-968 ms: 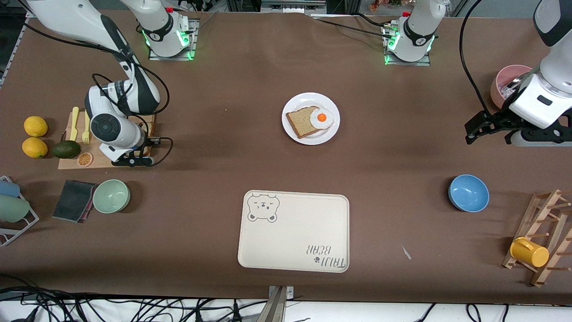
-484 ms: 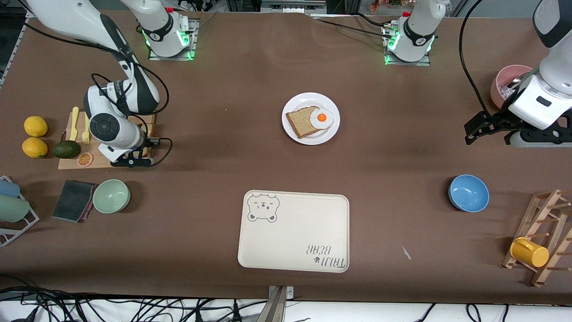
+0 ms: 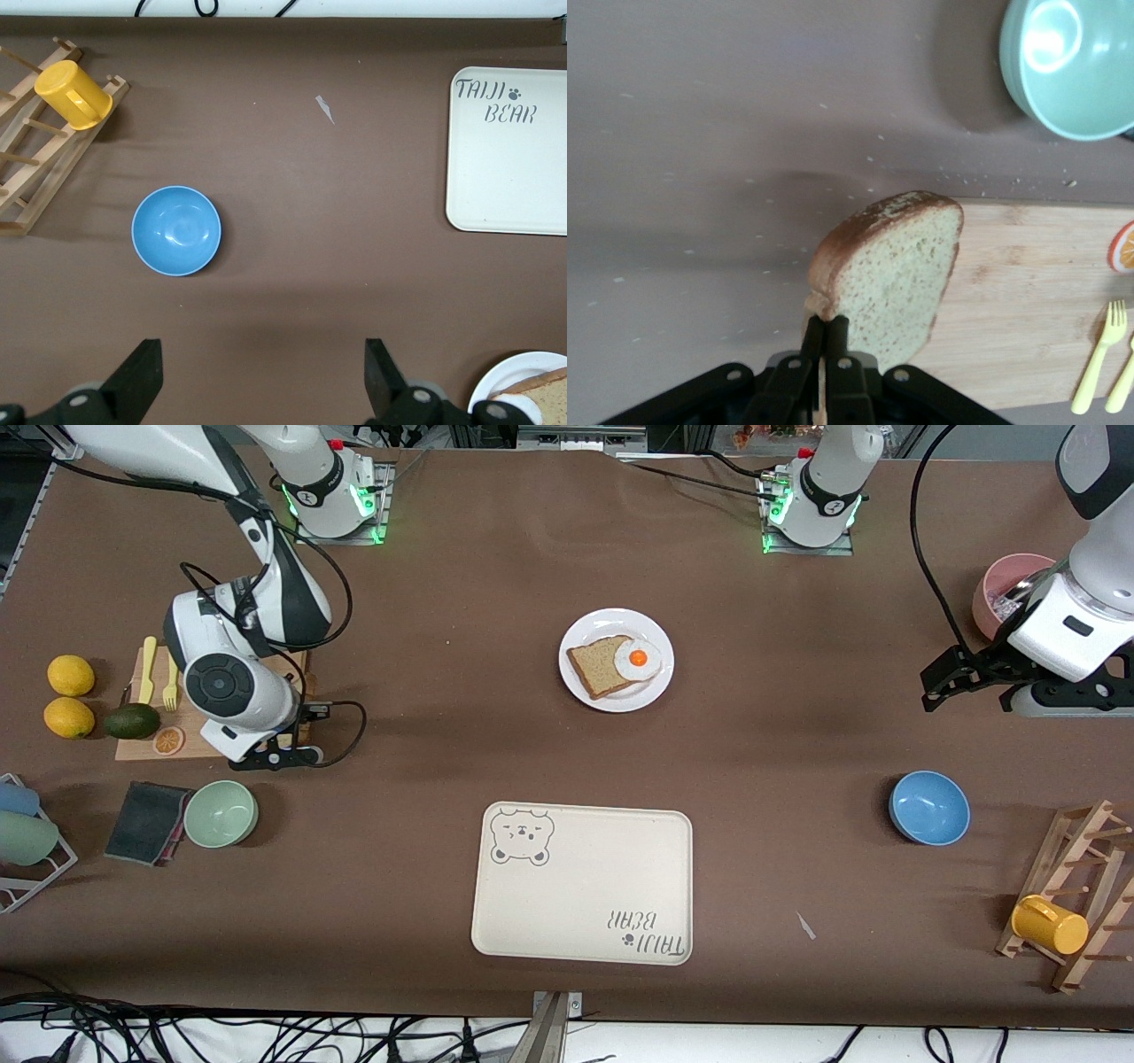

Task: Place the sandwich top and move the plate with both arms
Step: 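Carry the bread slice with the right gripper over the white plate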

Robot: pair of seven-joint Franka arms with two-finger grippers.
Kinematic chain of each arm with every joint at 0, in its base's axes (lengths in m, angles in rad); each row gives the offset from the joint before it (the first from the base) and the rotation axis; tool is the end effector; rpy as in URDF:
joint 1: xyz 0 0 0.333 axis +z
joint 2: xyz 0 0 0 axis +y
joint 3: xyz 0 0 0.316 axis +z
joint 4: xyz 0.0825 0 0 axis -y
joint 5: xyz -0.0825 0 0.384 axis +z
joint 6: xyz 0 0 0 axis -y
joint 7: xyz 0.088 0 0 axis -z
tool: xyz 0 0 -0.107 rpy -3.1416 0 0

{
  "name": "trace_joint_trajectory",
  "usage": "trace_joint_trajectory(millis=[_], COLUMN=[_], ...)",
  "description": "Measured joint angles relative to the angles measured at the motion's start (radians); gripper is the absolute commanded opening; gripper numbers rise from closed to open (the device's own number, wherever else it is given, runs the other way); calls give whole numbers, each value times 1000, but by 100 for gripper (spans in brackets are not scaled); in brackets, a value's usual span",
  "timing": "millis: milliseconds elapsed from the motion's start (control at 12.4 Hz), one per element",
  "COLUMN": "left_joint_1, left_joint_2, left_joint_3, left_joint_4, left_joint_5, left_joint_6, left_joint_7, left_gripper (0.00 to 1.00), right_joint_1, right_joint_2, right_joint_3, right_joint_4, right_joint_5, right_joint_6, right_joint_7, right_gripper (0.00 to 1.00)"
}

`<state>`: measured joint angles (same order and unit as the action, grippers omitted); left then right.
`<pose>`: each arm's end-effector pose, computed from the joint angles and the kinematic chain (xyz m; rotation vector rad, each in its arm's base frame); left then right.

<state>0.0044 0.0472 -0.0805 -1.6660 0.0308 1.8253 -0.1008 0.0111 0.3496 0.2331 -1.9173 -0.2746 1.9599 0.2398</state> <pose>0.5871 -0.0413 0.5756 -3.1200 -0.0295 -0.1783 0.5746 0.1196 0.2958 2.8913 0.2098 -0.3585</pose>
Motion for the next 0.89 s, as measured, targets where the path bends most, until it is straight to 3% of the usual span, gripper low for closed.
trace_joint_trajectory(millis=[323,484,888], left_joint_1=[0,0,0], left_joint_2=[0,0,0], left_joint_3=[0,0,0], left_joint_4=[0,0,0], left_joint_5=[0,0,0], left_joint_6=[0,0,0], left_joint_7=[0,0,0], left_gripper=[100,100,100], right_joint_1=[9,62,319], right_joint_2=[-2,-1,52], right_joint_3=[133,187,199], right_joint_4=[143,215,309], right_joint_5=[65,110,185], right_joint_6=[-133,-169,-171], right_joint_7=[87,207,578], right_gripper=[0,0,0])
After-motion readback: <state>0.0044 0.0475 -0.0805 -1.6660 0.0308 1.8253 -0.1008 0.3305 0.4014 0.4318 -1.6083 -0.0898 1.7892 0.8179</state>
